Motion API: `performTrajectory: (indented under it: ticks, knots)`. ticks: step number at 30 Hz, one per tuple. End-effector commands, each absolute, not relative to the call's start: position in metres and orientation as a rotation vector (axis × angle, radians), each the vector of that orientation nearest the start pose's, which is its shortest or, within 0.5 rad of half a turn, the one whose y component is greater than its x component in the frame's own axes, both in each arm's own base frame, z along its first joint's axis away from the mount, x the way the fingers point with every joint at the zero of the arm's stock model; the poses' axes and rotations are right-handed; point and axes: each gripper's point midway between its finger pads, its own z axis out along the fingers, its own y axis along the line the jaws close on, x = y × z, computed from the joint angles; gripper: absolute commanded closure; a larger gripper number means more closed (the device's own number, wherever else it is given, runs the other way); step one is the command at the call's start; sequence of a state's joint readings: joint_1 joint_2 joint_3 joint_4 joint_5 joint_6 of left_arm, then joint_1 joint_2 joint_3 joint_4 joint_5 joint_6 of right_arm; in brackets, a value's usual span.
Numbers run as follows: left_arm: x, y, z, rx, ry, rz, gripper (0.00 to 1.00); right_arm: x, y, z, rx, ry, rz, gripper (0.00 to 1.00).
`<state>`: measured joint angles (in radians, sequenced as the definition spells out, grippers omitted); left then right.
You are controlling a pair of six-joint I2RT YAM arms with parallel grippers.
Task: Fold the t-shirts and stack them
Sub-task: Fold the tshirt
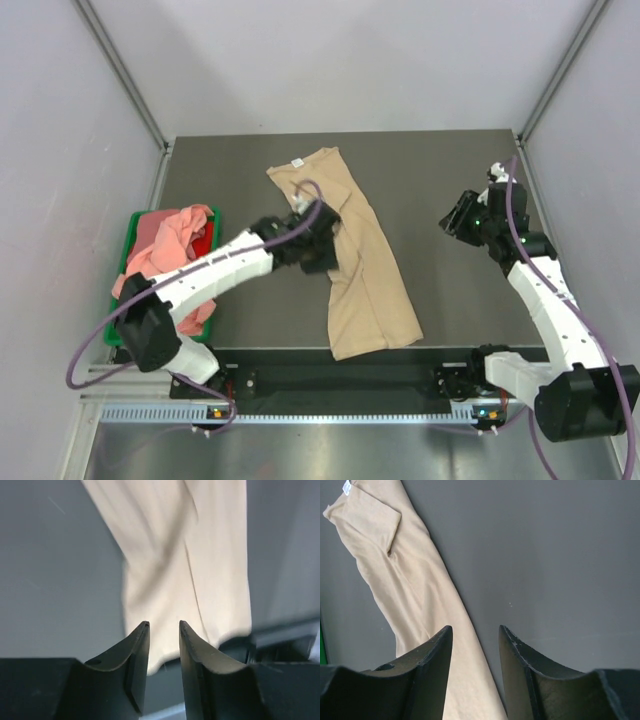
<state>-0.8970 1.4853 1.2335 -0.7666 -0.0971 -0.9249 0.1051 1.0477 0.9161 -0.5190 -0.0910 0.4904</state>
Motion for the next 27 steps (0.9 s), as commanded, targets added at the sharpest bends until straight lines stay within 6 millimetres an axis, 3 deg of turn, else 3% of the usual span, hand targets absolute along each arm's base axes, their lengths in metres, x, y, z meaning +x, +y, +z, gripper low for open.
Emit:
performTrajectory:
  ticks: [1, 5, 6, 9, 11, 12, 19, 27]
  knots:
    - [0.293, -0.242, 0.163, -0.147, 2.547, -0.376, 0.65, 0.313, 0.078, 0.207, 0.343, 2.155, 0.468, 0.57]
    - [0.375, -0.21, 0.172, -0.279, 2.384, -0.295, 0.63, 0.316, 0.081, 0.209, 0.335, 2.146, 0.476, 0.57]
    - [0.394, -0.194, 0.162, -0.332, 2.375, -0.251, 0.63, 0.317, 0.082, 0.208, 0.333, 2.147, 0.476, 0.57]
    - [0.437, -0.178, 0.147, -0.407, 2.318, -0.277, 0.63, 0.32, 0.085, 0.207, 0.33, 2.151, 0.481, 0.57]
    - [0.455, -0.173, 0.139, -0.438, 2.317, -0.316, 0.63, 0.322, 0.086, 0.207, 0.324, 2.156, 0.477, 0.57]
    - [0.468, -0.165, 0.124, -0.469, 2.328, -0.317, 0.63, 0.323, 0.086, 0.207, 0.323, 2.158, 0.475, 0.57]
    - [0.522, -0.161, 0.098, -0.472, 2.308, -0.385, 0.62, 0.329, 0.084, 0.21, 0.322, 2.159, 0.446, 0.57]
    - [0.546, -0.157, 0.058, -0.459, 2.319, -0.473, 0.6, 0.337, 0.091, 0.206, 0.314, 2.18, 0.43, 0.57]
